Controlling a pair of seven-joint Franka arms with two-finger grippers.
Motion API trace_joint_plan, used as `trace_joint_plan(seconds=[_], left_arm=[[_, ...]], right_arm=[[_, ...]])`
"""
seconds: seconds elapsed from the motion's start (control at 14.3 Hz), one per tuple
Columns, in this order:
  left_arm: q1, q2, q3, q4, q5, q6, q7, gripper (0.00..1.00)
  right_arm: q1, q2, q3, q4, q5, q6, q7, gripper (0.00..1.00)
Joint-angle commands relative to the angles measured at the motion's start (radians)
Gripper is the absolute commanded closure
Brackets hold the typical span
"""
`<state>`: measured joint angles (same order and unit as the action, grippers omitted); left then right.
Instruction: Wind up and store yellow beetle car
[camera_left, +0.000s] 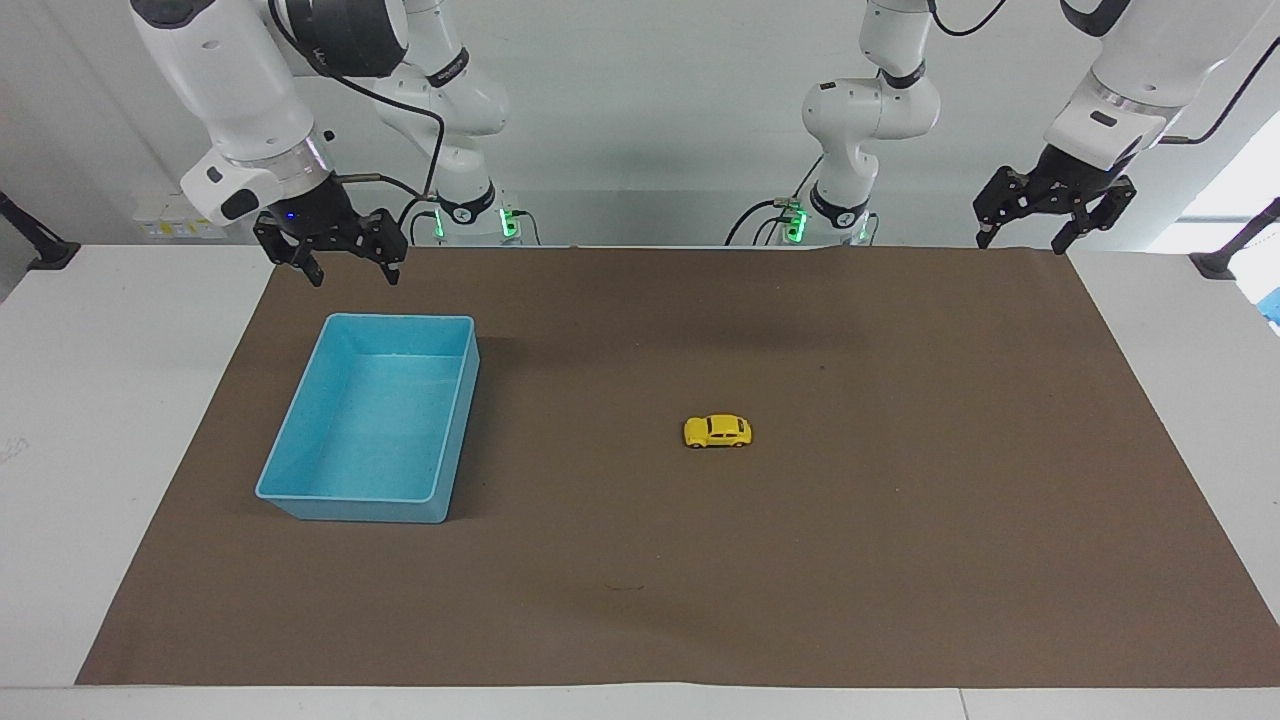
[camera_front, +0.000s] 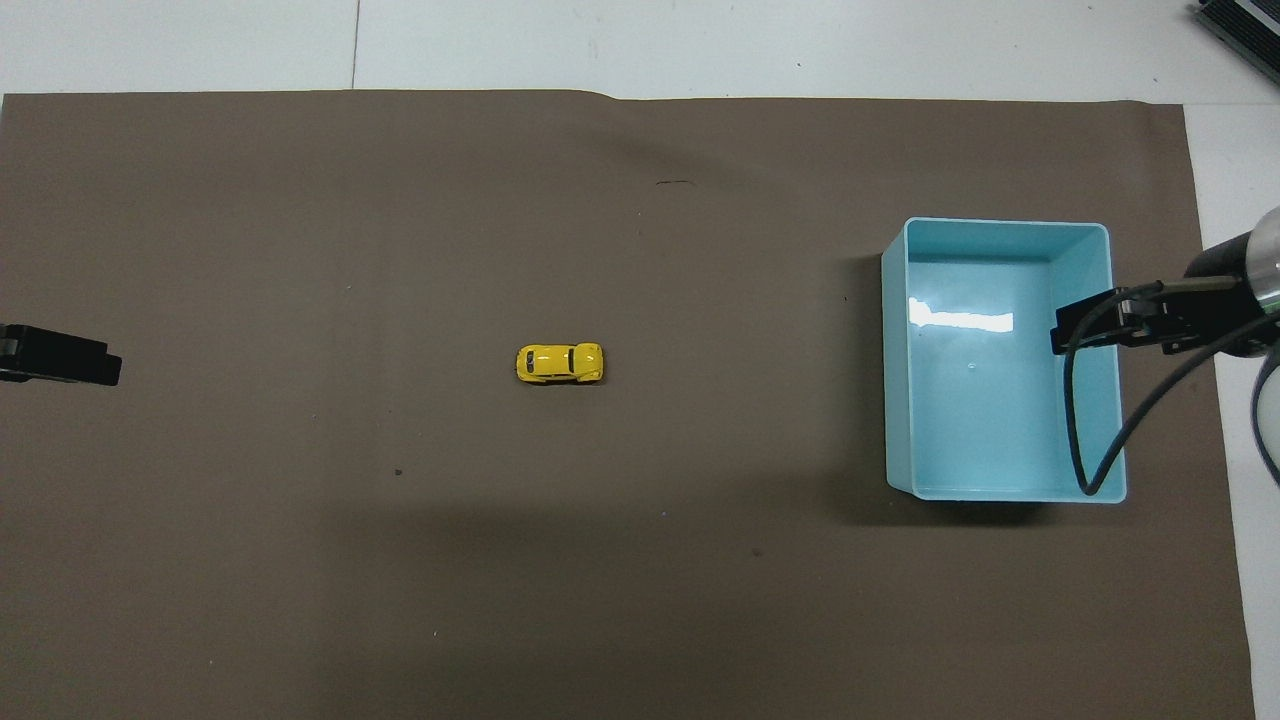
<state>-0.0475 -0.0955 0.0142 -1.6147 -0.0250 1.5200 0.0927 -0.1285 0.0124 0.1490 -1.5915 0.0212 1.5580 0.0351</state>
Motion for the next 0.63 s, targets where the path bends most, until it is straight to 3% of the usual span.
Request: trace_joint_plan(seconds=[0.0,0.56], left_arm=[[0.001,-0.003,-0.002,-0.017,0.002,0.011,-0.075,0.0],[-0.035,0.003,-0.008,-0.036,-0.013,0.029,-0.422,0.0]], right_arm=[[-0.016,0.003,0.007,0.002,0.006,0.01,-0.02,0.0],[-0.014,0.003,0.007,0.002,0.006,0.01,-0.02,0.0]])
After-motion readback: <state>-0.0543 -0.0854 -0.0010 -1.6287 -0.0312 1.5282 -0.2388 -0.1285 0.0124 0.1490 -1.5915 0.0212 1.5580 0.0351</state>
